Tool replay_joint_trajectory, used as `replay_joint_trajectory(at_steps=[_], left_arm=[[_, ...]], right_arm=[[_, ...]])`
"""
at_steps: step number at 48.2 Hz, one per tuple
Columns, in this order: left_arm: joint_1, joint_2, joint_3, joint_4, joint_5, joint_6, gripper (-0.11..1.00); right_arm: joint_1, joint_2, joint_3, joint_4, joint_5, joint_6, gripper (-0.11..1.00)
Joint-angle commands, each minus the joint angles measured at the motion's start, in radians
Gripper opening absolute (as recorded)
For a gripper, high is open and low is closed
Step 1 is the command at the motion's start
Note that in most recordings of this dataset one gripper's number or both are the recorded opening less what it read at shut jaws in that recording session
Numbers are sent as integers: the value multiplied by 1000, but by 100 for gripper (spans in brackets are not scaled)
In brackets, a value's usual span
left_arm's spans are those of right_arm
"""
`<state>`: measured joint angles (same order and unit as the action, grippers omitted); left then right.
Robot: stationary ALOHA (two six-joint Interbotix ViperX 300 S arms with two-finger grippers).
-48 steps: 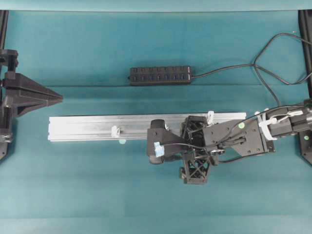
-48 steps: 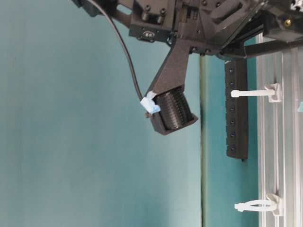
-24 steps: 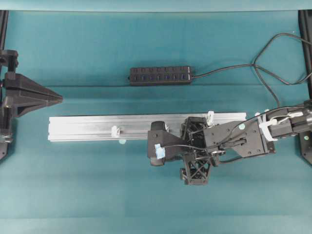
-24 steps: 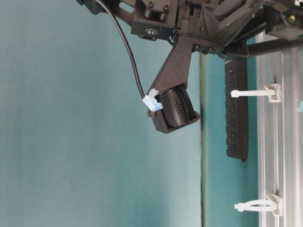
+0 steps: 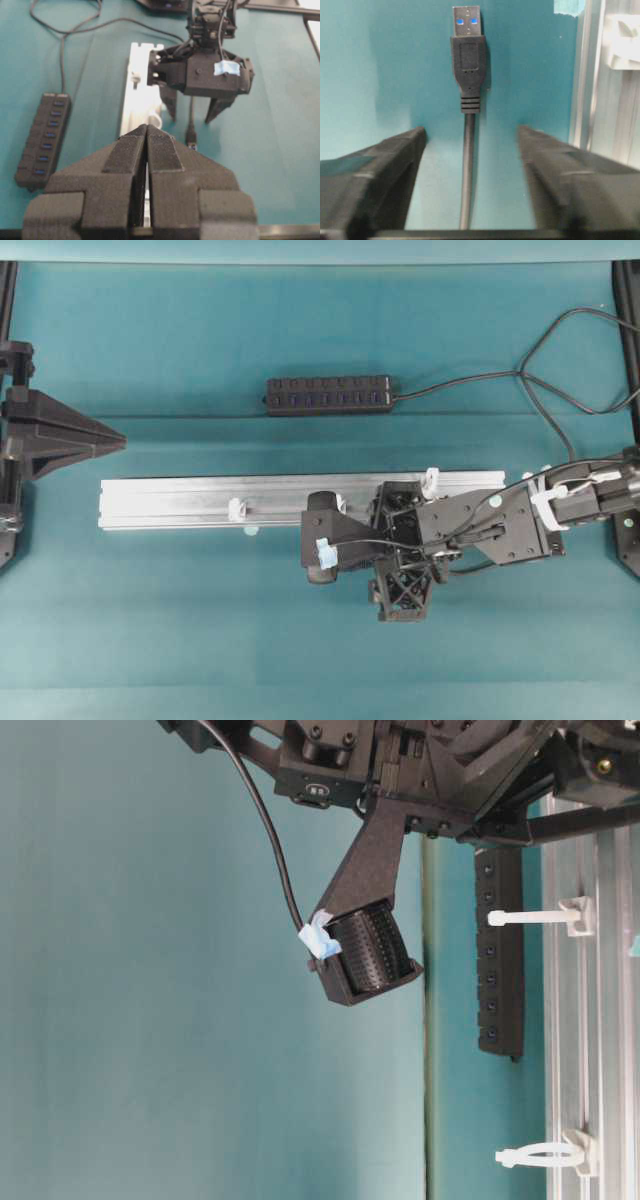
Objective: Pass the USB cable through three rings with both arms.
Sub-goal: 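Lift the plug with the right gripper and carry it to the right ring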
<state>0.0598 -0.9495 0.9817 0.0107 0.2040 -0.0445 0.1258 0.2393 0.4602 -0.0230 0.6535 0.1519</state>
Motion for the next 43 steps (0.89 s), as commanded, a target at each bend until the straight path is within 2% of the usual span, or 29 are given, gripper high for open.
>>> replay_joint_trajectory(at_steps=[1,16,30,43], left_arm=[[-3,5,-12,0,-5,0,2],[-3,3,-14,2,-5,0,2],[-2,3,-17,2,-6,0,2],[0,6,-15,2,-5,0,2]], right_arm=[[-8,5,-3,-5,-5,-12,27],[-37,11,-5,-5,-17,-20,-3],[-28,12,-5,0,-20,-78,-6],[-26,11,-3,2,-29,-78,-6]])
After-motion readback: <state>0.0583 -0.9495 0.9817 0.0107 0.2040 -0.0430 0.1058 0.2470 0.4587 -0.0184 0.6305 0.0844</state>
